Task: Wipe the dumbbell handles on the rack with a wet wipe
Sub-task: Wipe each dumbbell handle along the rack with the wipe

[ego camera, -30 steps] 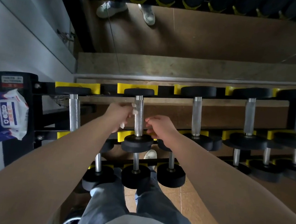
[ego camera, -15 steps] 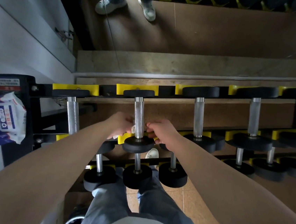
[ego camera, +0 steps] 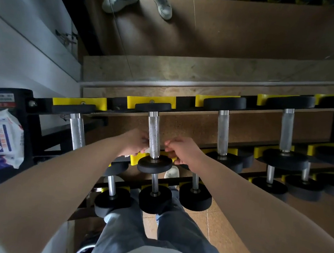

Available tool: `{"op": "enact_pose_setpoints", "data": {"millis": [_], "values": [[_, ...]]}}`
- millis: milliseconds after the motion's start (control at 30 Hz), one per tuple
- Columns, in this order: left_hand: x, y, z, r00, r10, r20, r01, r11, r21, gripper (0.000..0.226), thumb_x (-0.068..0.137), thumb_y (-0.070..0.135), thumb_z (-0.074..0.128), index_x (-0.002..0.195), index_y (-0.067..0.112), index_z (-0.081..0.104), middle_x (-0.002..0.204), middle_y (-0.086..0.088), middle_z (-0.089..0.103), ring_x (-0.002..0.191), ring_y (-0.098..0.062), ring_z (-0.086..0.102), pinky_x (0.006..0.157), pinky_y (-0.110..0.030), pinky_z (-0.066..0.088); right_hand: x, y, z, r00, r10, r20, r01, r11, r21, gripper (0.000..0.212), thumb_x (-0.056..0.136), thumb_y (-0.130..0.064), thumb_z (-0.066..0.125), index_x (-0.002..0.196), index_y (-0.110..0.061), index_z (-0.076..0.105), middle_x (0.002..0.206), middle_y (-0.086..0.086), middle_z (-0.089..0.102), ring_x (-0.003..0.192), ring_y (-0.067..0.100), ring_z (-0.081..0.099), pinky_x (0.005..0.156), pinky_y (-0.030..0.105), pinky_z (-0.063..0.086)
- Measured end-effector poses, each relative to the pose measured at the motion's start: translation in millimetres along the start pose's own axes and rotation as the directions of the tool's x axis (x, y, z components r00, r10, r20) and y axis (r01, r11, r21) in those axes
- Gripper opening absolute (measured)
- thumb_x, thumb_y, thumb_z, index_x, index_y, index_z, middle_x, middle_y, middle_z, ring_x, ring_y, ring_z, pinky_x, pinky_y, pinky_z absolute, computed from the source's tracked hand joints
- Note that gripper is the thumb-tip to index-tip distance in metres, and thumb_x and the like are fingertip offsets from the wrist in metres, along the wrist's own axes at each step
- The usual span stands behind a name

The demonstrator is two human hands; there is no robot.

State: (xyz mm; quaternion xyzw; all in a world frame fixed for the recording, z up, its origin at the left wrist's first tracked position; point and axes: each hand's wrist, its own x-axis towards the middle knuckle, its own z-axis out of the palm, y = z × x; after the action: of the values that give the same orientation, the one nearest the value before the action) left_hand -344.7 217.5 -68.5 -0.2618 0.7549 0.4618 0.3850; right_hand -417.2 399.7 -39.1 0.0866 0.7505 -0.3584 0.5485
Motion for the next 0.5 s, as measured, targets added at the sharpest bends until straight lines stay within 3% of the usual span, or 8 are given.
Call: {"op": "enact_pose_setpoints", "data": {"millis": [100, 200, 267, 333, 400, 433, 500], "values": [[0, 2, -10, 0.999, -0.010, 0.054, 0.009, 1.000, 0.018, 0.025, 0.096, 0.001, 0.058, 0.074, 0.012, 0.063, 0.065, -0.005, 0.062, 0.056, -0.017, 0.052, 0.052, -0.023, 0.046, -2, -1, 1, 1.000, -0.014, 0.011, 0.015, 0.998, -0.063, 0.015, 0.103, -0.023, 0.057, 0.113, -0.026, 0.067, 0.110, -0.003, 0.071, 0.098, 0.012, 0.067, 0.071, 0.025, 0.052], [6, 3, -13, 0.997, -0.045, -0.056, 0.023, 0.937, -0.347, 0.020, 0.095, -0.005, 0.056, 0.078, 0.004, 0.061, 0.066, -0.010, 0.055, 0.052, -0.015, 0.044, 0.048, -0.022, 0.039, -4, -6, -1, 1.000, -0.028, 0.010, 0.028, 0.997, -0.066, 0.011, 0.103, -0.022, 0.056, 0.103, -0.029, 0.065, 0.109, 0.000, 0.071, 0.092, 0.011, 0.066, 0.069, 0.024, 0.052], [11, 9, -14, 0.986, -0.104, -0.130, -0.021, 0.698, -0.715, 0.020, 0.099, -0.008, 0.048, 0.086, 0.003, 0.057, 0.068, -0.010, 0.049, 0.051, -0.013, 0.041, 0.042, -0.018, 0.035, -4, -10, -2, 0.999, -0.037, 0.005, 0.038, 0.998, -0.057, 0.012, 0.103, -0.021, 0.056, 0.100, -0.029, 0.065, 0.110, 0.002, 0.072, 0.089, 0.011, 0.066, 0.070, 0.024, 0.053], [14, 14, -13, 0.980, -0.135, -0.149, -0.059, 0.513, -0.857, 0.024, 0.103, -0.005, 0.043, 0.087, 0.007, 0.056, 0.066, -0.007, 0.046, 0.049, -0.011, 0.039, 0.041, -0.018, 0.033, -3, -13, -2, 0.999, -0.045, -0.002, 0.045, 0.997, -0.059, 0.012, 0.104, -0.020, 0.055, 0.102, -0.027, 0.065, 0.108, 0.002, 0.072, 0.088, 0.012, 0.065, 0.070, 0.024, 0.053], [14, 12, -6, 0.981, -0.134, -0.139, -0.041, 0.556, -0.830, 0.023, 0.105, -0.001, 0.043, 0.091, 0.008, 0.059, 0.066, -0.006, 0.046, 0.050, -0.011, 0.039, 0.042, -0.019, 0.033, -3, -14, -2, 0.998, -0.054, -0.017, 0.052, 0.997, -0.060, 0.012, 0.103, -0.019, 0.055, 0.103, -0.027, 0.065, 0.103, 0.001, 0.071, 0.086, 0.012, 0.065, 0.069, 0.025, 0.052], [11, 9, -3, 0.982, -0.133, -0.132, -0.013, 0.652, -0.759, 0.021, 0.104, -0.002, 0.045, 0.095, 0.007, 0.062, 0.067, -0.006, 0.047, 0.051, -0.012, 0.040, 0.043, -0.021, 0.034, -3, -14, -2, 0.998, -0.056, -0.021, 0.054, 0.997, -0.055, 0.012, 0.104, -0.020, 0.055, 0.103, -0.026, 0.064, 0.102, 0.000, 0.070, 0.086, 0.012, 0.064, 0.069, 0.025, 0.052], [3, 2, 2, 0.988, -0.107, -0.108, 0.047, 0.892, -0.449, 0.020, 0.099, -0.004, 0.047, 0.096, 0.003, 0.066, 0.068, -0.009, 0.052, 0.053, -0.016, 0.043, 0.047, -0.026, 0.038, -3, -14, -1, 0.998, -0.055, -0.024, 0.053, 0.997, -0.051, 0.011, 0.104, -0.020, 0.054, 0.104, -0.027, 0.064, 0.102, 0.000, 0.070, 0.087, 0.012, 0.064, 0.069, 0.025, 0.051]]}}
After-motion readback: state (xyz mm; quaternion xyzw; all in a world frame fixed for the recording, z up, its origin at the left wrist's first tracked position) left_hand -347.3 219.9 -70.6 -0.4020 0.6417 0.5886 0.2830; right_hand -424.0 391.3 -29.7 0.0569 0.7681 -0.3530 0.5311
